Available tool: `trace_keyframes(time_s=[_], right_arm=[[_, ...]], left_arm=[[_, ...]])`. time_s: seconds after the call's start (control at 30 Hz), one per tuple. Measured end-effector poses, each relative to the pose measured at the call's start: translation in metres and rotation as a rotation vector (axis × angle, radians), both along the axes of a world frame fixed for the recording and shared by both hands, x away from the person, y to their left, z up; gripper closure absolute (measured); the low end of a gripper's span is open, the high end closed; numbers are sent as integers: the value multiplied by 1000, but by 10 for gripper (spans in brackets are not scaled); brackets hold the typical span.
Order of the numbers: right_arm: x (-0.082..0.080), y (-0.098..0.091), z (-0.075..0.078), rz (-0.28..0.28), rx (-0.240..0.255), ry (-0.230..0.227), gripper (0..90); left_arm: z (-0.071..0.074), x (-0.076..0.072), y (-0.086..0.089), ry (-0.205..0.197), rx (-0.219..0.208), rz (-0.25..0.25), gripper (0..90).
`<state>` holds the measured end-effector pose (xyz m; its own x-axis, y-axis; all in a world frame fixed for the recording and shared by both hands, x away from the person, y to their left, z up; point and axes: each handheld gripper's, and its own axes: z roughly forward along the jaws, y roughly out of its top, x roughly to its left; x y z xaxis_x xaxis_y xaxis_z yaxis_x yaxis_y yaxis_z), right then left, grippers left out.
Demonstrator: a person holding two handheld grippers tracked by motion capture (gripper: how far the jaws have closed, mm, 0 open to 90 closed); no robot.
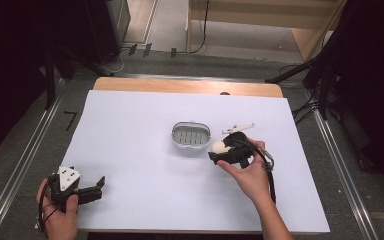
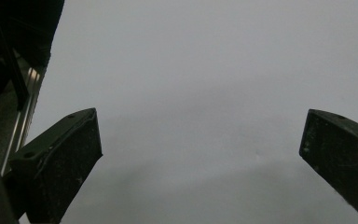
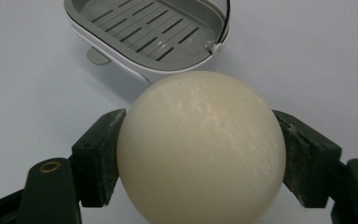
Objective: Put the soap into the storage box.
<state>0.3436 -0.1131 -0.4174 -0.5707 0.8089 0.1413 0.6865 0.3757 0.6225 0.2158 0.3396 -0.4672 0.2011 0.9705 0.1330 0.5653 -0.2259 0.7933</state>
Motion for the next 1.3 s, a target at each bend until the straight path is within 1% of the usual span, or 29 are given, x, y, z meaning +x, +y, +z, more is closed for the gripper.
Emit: trace_keyframes(time_s=[0.3, 0.5, 1.07, 1.3], right_arm=[[4, 7, 7, 10, 5, -10, 247], [6, 12, 12, 18, 0, -12, 247], [15, 24, 14, 36, 1, -7, 247], [18, 28, 18, 33, 3, -10, 247]], left_arm=[[0, 0, 0, 0, -1, -1, 0], [0, 0, 0, 0, -1, -2, 0], [0, 0, 0, 0, -2, -5, 0], [0, 0, 0, 1, -2, -5, 0]])
